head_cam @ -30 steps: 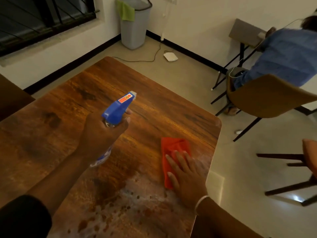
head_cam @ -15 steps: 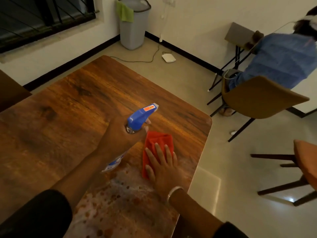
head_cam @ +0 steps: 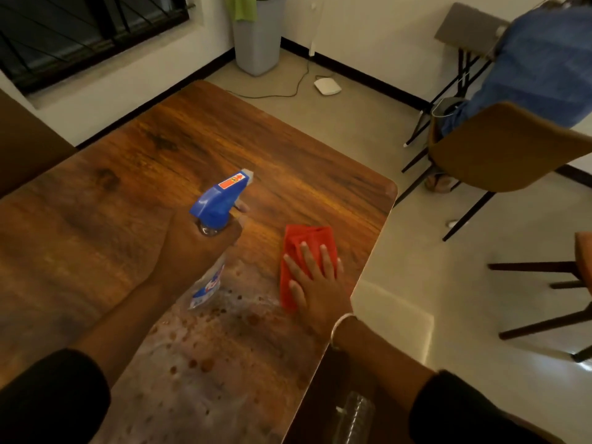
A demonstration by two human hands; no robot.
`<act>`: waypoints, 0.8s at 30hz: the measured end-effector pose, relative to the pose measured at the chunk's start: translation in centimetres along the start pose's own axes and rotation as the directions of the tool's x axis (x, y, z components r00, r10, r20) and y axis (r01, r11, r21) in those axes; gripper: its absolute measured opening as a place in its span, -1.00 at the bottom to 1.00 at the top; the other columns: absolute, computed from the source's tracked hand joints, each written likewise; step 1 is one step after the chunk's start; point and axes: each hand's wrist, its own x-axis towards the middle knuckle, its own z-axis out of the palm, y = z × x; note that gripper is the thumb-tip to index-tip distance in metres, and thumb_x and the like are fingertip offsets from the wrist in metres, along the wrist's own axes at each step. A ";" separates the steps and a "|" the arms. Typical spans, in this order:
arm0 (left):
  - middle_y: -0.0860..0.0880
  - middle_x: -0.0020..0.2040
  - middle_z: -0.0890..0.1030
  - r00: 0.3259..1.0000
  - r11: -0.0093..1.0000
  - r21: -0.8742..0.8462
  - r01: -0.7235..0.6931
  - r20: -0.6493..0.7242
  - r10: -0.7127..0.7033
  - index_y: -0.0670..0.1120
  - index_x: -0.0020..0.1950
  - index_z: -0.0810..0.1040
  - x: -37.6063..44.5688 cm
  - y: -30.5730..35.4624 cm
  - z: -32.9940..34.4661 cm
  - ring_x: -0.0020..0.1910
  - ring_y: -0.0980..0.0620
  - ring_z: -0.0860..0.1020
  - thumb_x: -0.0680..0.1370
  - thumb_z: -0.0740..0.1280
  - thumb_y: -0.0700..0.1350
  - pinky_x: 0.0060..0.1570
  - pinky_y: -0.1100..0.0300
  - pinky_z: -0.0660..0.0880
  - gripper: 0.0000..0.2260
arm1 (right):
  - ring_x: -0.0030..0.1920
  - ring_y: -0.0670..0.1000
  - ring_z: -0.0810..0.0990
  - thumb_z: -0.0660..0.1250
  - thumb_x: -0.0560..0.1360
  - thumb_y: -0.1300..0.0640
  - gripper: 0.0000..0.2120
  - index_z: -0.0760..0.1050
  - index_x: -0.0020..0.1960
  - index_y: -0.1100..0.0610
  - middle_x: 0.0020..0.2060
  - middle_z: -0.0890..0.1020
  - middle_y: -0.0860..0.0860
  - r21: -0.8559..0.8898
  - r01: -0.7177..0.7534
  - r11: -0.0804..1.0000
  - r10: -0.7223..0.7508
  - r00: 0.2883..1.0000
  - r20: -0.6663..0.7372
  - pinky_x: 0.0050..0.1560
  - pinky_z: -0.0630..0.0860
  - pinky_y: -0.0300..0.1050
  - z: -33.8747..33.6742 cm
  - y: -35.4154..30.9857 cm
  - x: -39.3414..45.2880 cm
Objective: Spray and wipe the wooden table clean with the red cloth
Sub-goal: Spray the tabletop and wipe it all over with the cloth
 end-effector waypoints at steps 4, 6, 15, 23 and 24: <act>0.05 -0.31 0.66 1.000 0.999 0.038 -0.003 -0.031 0.004 0.19 -0.13 0.58 -2.2 0.3 -1.4 -0.34 0.10 0.65 0.50 0.40 -0.05 -0.21 0.33 0.58 -0.89 | 0.59 0.33 0.30 0.01 0.71 -0.22 -0.45 0.18 0.67 -0.18 0.62 0.34 0.10 -0.135 0.194 0.972 -0.193 0.981 0.017 0.56 0.21 0.37 -0.2 2.4 -4.6; 0.02 -0.31 0.65 0.999 0.998 0.045 0.037 -0.038 -0.035 0.13 -0.10 0.59 -3.5 0.4 -2.2 -0.32 0.03 0.65 0.47 0.39 0.01 -0.18 0.18 0.63 -0.97 | 0.53 0.33 0.38 0.00 0.68 -0.25 -0.43 0.28 0.64 -0.13 0.54 0.43 0.14 -0.206 0.158 0.966 -0.160 0.987 0.005 0.57 0.19 0.36 -1.6 5.0 -2.4; 0.24 -0.32 0.63 0.998 1.000 0.001 0.024 -0.062 -0.024 0.31 -0.15 0.58 -6.3 1.5 -2.3 -0.37 0.25 0.59 0.45 0.40 0.03 -0.28 0.39 0.55 -0.87 | 0.68 0.34 -0.25 -0.01 0.64 -0.28 -0.33 -0.09 0.71 -0.24 0.72 -0.19 0.02 -0.170 0.059 0.984 -0.060 0.998 0.000 0.61 -0.15 0.45 -1.2 1.2 3.3; 0.15 -0.32 0.64 0.992 1.000 0.017 0.008 -0.130 -0.005 0.20 -0.11 0.58 -9.6 0.2 -6.2 -0.36 0.13 0.62 0.50 0.39 0.01 -0.28 0.41 0.55 -0.94 | 0.70 0.26 -0.18 -0.09 0.71 -0.34 -0.38 -0.11 0.71 -0.22 0.73 -0.12 -0.04 -0.196 0.360 0.912 -0.356 0.933 0.054 0.60 -0.04 0.46 2.7 -0.2 -7.4; 0.18 -0.32 0.64 0.987 1.000 0.017 -0.001 -0.160 0.003 0.20 -0.12 0.57 -10.1 0.1 -6.8 -0.36 0.17 0.62 0.50 0.38 0.01 -0.28 0.45 0.53 -0.94 | 0.70 0.26 -0.19 -0.12 0.70 -0.35 -0.38 -0.14 0.71 -0.24 0.73 -0.13 -0.04 -0.195 0.333 0.923 -0.331 0.943 0.045 0.60 -0.03 0.46 2.3 -0.6 -5.7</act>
